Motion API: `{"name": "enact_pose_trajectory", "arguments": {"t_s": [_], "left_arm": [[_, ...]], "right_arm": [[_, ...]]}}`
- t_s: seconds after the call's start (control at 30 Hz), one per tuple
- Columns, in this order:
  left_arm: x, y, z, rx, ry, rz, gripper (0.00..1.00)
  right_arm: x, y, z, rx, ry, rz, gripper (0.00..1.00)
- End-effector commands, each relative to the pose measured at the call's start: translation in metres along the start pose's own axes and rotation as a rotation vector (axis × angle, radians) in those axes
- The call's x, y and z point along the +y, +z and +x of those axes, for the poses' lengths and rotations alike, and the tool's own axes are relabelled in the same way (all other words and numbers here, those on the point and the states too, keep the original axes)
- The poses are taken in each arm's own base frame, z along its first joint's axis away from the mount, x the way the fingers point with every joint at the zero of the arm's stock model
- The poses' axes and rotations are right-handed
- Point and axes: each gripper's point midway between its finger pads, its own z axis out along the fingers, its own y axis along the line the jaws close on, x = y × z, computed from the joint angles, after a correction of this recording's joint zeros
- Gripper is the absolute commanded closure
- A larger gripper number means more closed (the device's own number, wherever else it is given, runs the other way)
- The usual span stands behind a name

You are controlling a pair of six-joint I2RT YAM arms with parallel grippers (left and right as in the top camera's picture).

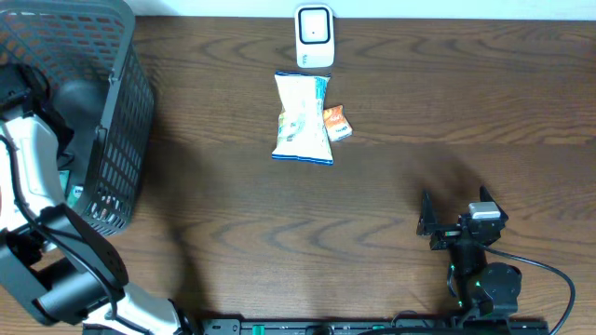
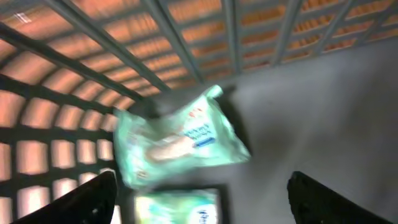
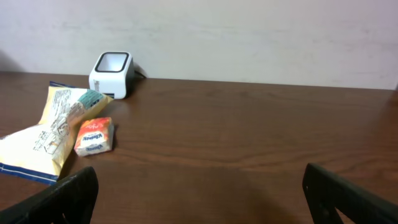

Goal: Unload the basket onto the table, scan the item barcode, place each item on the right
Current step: 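Withdraw the left gripper and reach into the basket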

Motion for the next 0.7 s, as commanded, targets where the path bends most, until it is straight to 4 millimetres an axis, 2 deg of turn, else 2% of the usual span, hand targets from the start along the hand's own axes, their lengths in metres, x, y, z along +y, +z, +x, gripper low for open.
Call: {"name": "enact_pose_trajectory", "arguments": {"t_s": [0.0,0.07,0.17,0.3,0.47,0.67], "left_arm": [[-0.012,0.014,0.012,0.060,-0.109,0.024,0.13],[-0.008,0.022,0.011,0.044,-0.114,-0.018,0.13],[0.008,0.037,0.013,0.010,-0.153,-0.144,0.13],[0.005,0.062,0.028,0.042,-0.118,-0.193,0.13],[0.000,0.082,0.036,0.050,-0.105,-0.212,0.14],[0.005,0.088,0.038,0.043,-0.084,-0.253,0.29]], "right_arm": [[-0.001,0.000,0.001,0.000,0.000,0.005,0.01],[-0.001,0.000,0.001,0.001,0.000,0.005,0.01],[-0.001,0.000,0.001,0.000,0.000,0.004,0.01],[-0.001,0.000,0.001,0.001,0.000,0.005,0.01],[-0.001,0.000,0.001,0.000,0.000,0.005,0.01],[-0.001,0.000,0.001,0.000,0.000,0.004,0.01]]}}
